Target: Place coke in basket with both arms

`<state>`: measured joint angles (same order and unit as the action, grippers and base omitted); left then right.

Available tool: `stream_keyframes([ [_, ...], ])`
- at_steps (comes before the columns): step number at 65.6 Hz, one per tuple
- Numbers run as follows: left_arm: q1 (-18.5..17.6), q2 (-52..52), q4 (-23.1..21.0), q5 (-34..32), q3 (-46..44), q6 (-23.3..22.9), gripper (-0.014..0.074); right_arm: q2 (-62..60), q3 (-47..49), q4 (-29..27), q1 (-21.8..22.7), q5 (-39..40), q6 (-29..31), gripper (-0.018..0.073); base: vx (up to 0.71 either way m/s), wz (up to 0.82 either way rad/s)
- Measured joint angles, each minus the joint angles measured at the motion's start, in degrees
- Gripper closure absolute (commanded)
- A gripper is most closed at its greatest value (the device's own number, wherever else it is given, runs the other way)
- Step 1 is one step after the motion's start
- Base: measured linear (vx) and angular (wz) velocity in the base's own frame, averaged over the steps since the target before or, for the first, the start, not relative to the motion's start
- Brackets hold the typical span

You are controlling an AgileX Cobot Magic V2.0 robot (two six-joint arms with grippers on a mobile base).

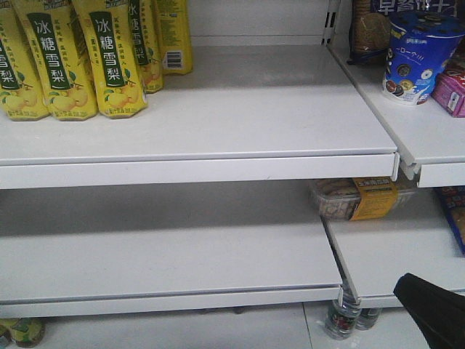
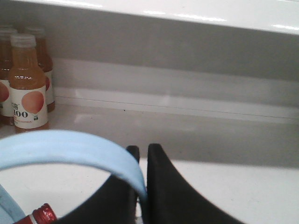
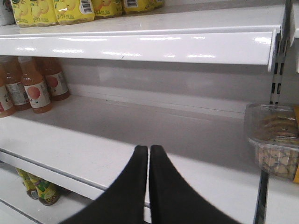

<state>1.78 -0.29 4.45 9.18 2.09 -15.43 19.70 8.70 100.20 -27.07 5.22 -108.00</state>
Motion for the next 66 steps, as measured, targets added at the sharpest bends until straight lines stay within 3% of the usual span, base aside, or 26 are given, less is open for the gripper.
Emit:
stream_keyframes([
  [31,0.00,0.00,0.00,-0.01,0.00,0.00,0.0603,0.00,0.00,-0.84,0.00,0.00,0.00,0.0564,0.00,0.00],
  [34,0.00,0.00,0.00,-0.01,0.00,0.00,0.0603,0.00,0.00,-3.48,0.00,0.00,0.05,0.0564,0.00,0.00],
  [49,0.00,0.00,0.00,-0.06,0.00,0.00,0.0603,-0.04,0.00,-30.31,0.00,-8.49,4.19,0.0564,0.00,0.00],
  [66,0.00,0.00,0.00,-0.06,0.00,0.00,0.0603,-0.69,0.00,-39.15,0.00,-12.09,7.65,0.0564,0.00,0.00],
])
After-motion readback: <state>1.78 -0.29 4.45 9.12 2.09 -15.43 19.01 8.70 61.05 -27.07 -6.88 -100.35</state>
